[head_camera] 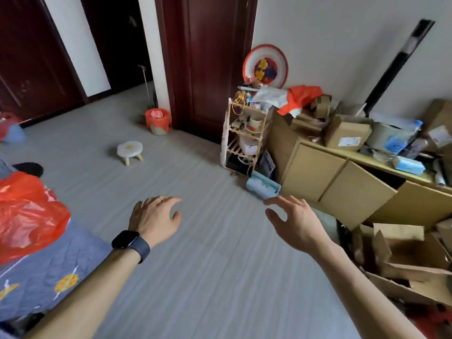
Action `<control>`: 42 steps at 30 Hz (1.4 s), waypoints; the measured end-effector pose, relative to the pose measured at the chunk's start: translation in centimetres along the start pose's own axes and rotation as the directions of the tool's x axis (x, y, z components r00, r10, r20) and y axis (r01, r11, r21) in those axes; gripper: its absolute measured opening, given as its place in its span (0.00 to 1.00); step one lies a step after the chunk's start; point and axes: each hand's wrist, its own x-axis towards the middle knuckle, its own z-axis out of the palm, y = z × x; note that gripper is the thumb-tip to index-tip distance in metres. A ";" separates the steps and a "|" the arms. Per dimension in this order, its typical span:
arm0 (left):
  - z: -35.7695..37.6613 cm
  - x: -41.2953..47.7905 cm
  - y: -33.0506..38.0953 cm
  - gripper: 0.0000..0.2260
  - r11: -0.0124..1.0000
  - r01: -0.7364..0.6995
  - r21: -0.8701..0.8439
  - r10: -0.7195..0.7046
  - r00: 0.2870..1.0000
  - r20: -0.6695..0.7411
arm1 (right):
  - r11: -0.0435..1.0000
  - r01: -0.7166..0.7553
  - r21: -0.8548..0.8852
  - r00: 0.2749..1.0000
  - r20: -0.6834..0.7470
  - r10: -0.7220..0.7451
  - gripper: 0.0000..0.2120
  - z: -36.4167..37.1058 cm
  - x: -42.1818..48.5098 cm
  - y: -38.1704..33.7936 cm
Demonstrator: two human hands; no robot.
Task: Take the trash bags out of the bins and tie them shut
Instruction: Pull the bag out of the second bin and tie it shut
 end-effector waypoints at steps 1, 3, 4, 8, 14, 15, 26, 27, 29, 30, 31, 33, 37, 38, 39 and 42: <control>0.2 1.9 -0.1 0.20 1.000 0.007 -0.003 -0.007 1.000 0.010 | 1.000 0.006 0.002 1.000 0.012 -0.006 0.12 0.3 2.0 0.3; 0.6 6.3 -0.5 0.20 1.000 0.009 0.007 -0.009 0.999 0.035 | 1.000 0.018 0.013 1.000 0.023 -0.018 0.12 1.2 6.9 0.8; 0.7 8.1 -0.6 0.20 1.000 0.001 0.013 -0.002 0.999 0.049 | 1.000 0.021 0.021 0.999 0.029 -0.022 0.12 1.6 9.1 0.9; 1.7 16.6 -2.2 0.21 0.998 0.008 0.054 -0.012 0.998 0.066 | 0.996 0.039 0.074 0.997 0.066 -0.044 0.13 4.3 19.0 1.8; 2.0 29.2 -5.9 0.21 0.992 0.103 0.072 -0.109 0.991 0.081 | 0.983 0.130 0.128 0.974 0.167 -0.151 0.14 9.0 36.4 1.7; 1.8 31.0 -6.8 0.21 0.991 0.115 0.074 -0.121 0.989 0.086 | 0.978 0.150 0.142 0.972 0.161 -0.173 0.13 9.6 39.1 1.1; -1.0 46.5 -23.4 0.22 0.921 0.387 0.036 -0.387 0.922 -0.014 | 0.904 0.358 0.234 0.881 0.236 -0.410 0.13 16.9 66.1 -12.2; -0.7 48.3 -26.2 0.23 0.913 0.406 0.036 -0.406 0.914 -0.009 | 0.894 0.380 0.236 0.873 0.228 -0.431 0.13 18.3 69.0 -13.8; -0.3 50.8 -29.9 0.23 0.905 0.421 0.061 -0.423 0.906 0.011 | 0.886 0.395 0.244 0.866 0.225 -0.447 0.12 20.1 72.4 -15.9; -0.3 52.8 -32.5 0.23 0.898 0.434 0.068 -0.436 0.899 0.028 | 0.883 0.395 0.253 0.863 0.227 -0.451 0.12 21.4 74.9 -17.4; -0.5 54.7 -34.7 0.23 0.896 0.436 0.081 -0.440 0.897 0.041 | 0.885 0.385 0.261 0.865 0.234 -0.445 0.12 22.4 77.0 -18.7; -1.0 58.2 -38.2 0.22 0.893 0.440 0.092 -0.446 0.893 0.059 | 0.890 0.369 0.268 0.869 0.241 -0.433 0.12 23.7 80.6 -21.3; -2.9 67.3 -45.7 0.22 0.898 0.423 0.120 -0.435 0.896 0.089 | 0.892 0.354 0.281 0.885 0.210 -0.417 0.12 26.6 89.3 -26.5; -3.4 69.5 -46.9 0.22 0.901 0.416 0.120 -0.428 0.899 0.092 | 0.893 0.348 0.286 0.888 0.205 -0.412 0.12 27.1 91.0 -27.3; -3.8 71.4 -47.9 0.22 0.904 0.412 0.111 -0.423 0.901 0.101 | 0.893 0.340 0.294 0.892 0.201 -0.405 0.12 27.6 92.6 -28.0; -3.8 78.1 -50.8 0.21 0.919 0.383 0.098 -0.392 0.913 0.111 | 0.901 0.311 0.301 0.904 0.199 -0.379 0.12 29.5 98.6 -29.5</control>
